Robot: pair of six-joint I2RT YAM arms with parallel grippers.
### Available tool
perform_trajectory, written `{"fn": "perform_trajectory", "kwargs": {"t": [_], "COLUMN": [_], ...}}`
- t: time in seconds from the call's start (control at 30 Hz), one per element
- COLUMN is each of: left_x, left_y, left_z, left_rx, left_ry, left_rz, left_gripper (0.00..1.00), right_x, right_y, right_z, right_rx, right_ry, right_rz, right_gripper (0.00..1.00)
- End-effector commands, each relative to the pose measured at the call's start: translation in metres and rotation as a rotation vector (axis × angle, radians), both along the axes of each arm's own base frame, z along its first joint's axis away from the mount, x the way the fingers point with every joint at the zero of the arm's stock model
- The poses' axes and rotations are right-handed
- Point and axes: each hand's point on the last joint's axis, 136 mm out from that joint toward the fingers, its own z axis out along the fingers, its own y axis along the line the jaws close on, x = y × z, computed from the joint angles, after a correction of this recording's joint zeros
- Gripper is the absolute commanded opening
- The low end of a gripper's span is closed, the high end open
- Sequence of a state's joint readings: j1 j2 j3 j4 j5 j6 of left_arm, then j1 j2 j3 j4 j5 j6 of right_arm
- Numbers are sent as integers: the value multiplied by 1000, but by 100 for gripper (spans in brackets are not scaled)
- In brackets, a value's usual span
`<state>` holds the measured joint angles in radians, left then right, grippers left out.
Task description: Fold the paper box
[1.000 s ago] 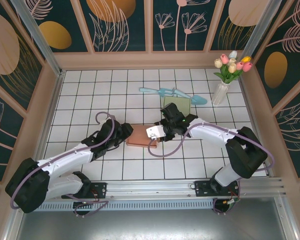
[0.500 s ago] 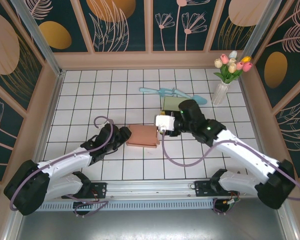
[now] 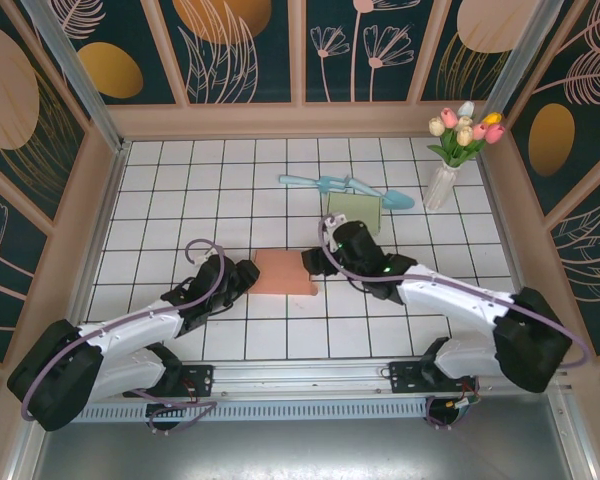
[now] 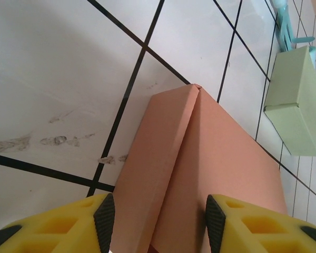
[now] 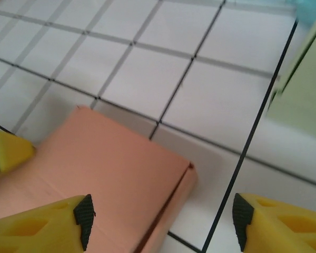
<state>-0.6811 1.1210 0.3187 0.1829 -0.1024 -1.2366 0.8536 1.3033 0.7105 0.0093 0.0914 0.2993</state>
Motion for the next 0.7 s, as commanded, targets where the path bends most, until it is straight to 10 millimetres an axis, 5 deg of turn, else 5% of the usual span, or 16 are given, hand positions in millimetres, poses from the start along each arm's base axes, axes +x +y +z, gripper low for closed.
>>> {"fn": "perform_trajectory", "kwargs": {"t": [0.0,0.3,0.43,0.67], "left_x": [1,7,11,17], "left_y": [4,10,20,33], "left_z": [-5,-11,-13,-4], "left_rx": [12,58,107,258], "left_ry": [-15,-36,-44,-23], "left_rz": [27,45,90,107], "left_gripper": [51,55,57,76], "right_x": [11,7,12,11], "right_y": [7,15,9,6], "right_z": [-16,-65,-71,-73], "right_rx": [45,-15,-26,25], "right_ry": [24,71,65,63], "right_rz": [-110,-103,-142,-174], "right_gripper": [67,66,66,65]}}
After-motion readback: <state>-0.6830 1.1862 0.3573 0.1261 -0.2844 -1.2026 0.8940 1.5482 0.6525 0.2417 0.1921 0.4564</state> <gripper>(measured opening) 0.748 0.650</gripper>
